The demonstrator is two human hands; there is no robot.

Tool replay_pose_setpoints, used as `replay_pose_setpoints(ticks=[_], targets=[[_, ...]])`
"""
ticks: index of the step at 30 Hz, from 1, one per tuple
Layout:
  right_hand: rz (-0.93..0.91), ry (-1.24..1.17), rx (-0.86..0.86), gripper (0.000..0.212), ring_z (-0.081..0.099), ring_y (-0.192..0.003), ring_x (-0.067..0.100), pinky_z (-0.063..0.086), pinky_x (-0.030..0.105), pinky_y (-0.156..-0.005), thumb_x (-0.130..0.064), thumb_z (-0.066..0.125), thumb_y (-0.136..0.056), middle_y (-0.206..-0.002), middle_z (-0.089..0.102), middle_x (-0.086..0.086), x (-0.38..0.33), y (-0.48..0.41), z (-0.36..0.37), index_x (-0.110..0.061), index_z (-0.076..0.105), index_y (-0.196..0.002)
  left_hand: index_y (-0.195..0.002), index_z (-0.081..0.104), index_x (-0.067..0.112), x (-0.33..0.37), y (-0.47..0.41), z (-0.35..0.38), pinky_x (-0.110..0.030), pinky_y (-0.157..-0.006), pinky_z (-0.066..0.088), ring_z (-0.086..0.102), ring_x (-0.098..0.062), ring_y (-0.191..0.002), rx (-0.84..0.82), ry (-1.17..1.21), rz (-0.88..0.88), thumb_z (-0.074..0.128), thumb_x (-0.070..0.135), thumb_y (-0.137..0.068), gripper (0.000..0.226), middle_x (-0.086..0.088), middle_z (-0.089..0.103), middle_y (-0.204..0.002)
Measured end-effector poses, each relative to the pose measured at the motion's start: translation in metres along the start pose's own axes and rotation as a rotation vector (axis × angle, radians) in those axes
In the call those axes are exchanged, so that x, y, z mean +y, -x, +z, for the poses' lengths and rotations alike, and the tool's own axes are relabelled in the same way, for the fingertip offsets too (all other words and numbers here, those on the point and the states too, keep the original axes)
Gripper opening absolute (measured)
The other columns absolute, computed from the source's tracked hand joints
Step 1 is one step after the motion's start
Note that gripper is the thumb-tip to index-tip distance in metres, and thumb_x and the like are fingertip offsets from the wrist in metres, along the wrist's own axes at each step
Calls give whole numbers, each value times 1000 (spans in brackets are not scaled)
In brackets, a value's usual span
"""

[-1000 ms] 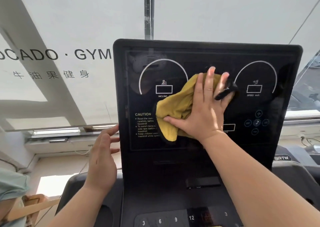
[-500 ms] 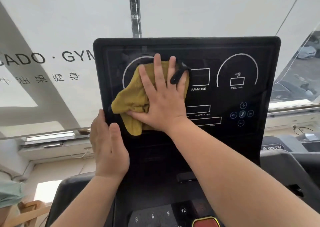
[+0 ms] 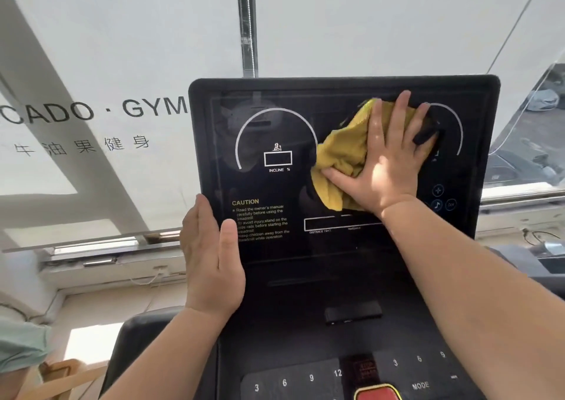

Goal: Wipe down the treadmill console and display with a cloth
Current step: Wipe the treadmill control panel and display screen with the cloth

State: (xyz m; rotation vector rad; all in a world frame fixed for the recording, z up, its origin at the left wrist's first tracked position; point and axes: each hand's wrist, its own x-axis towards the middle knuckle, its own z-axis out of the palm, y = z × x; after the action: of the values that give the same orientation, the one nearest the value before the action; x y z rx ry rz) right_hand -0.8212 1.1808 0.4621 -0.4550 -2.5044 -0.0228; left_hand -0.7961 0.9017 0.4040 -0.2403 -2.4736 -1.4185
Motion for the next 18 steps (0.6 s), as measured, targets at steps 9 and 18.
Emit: replay_pose_setpoints(ticks=[9,18], targets=[[-401,-42,-4,123,-9,-154,51,-2,76,-116,-98,40,-72,-172,-6,17,-70,34,13,-24,8,-165,-161,13,16,3,1,11,-10,-114,-4,6,3,-148,82,60,-88,11,65,-89,87,1,15,-168],[-569,37,3,110,0,-157,43,-1,70,-120,-88,52,-73,-173,0,4,46,98,57,-36,12,-162,-159,20,11,19,17,36,-44,-127,7,10,-22,-156,257,-136,-34,28,54,-94,79,-10,17,-168]])
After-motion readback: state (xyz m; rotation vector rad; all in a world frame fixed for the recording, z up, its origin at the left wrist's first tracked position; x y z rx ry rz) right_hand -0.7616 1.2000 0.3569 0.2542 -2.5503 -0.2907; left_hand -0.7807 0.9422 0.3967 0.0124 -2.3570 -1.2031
